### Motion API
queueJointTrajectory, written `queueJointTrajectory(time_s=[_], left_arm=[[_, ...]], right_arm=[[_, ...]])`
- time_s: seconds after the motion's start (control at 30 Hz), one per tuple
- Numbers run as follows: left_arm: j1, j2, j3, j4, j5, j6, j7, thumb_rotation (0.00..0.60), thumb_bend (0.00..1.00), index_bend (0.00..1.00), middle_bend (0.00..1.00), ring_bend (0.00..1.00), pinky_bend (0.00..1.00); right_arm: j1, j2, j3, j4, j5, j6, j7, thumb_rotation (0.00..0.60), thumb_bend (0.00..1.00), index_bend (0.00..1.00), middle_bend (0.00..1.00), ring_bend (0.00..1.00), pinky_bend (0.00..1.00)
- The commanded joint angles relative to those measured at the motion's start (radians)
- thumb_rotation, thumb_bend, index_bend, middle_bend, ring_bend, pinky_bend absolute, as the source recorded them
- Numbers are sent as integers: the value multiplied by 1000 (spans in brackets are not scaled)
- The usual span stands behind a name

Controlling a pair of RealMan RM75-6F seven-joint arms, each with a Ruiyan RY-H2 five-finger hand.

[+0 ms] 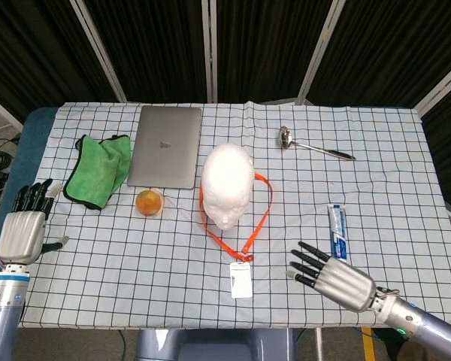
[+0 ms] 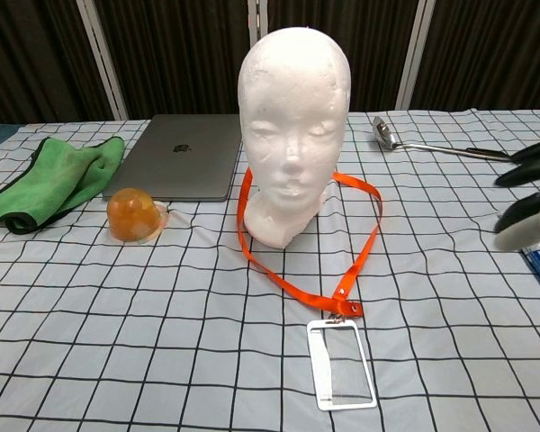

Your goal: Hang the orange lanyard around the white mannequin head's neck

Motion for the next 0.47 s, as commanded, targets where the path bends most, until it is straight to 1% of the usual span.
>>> queueJointTrajectory(time_s=[0.03,0.07,0.1,0.13,0.17,0.2,0.23,0.3,0.37,0.47], left_arm=[[15,-16,5,2,31,37,22,600,0,0,0,0,0],[19,-22,7,5,41,47,21,600,0,0,0,0,0],[24,-26,9,8,51,55,18,600,0,0,0,0,0],[29,-28,12,10,61,62,12,600,0,0,0,0,0],[34,-29,16,12,69,67,6,600,0,0,0,0,0],[39,-29,18,13,77,71,0,600,0,0,0,0,0],[45,-27,23,14,88,76,-12,600,0,0,0,0,0],[53,-23,27,14,98,80,-26,600,0,0,0,0,0],[62,-15,34,15,110,83,-43,600,0,0,0,0,0],[72,-1,42,16,124,81,-66,600,0,0,0,0,0]], right_arm=[[-144,33,53,47,103,174,-69,600,487,132,115,43,1],[-170,33,69,34,144,199,-75,600,363,102,84,27,0],[-198,36,86,14,196,218,-83,600,183,60,42,8,0],[-224,38,100,-14,248,231,-90,600,67,27,13,0,0],[-245,39,113,-41,294,240,-92,600,23,13,3,0,0],[-265,38,125,-69,339,247,-86,600,0,1,0,0,0],[-292,35,140,-111,406,256,-48,600,0,0,0,0,0],[-314,30,156,-137,454,269,9,600,0,0,0,0,0],[-334,20,169,-125,485,278,47,600,0,0,0,0,0],[-361,1,174,-82,506,280,68,600,0,0,0,0,0]])
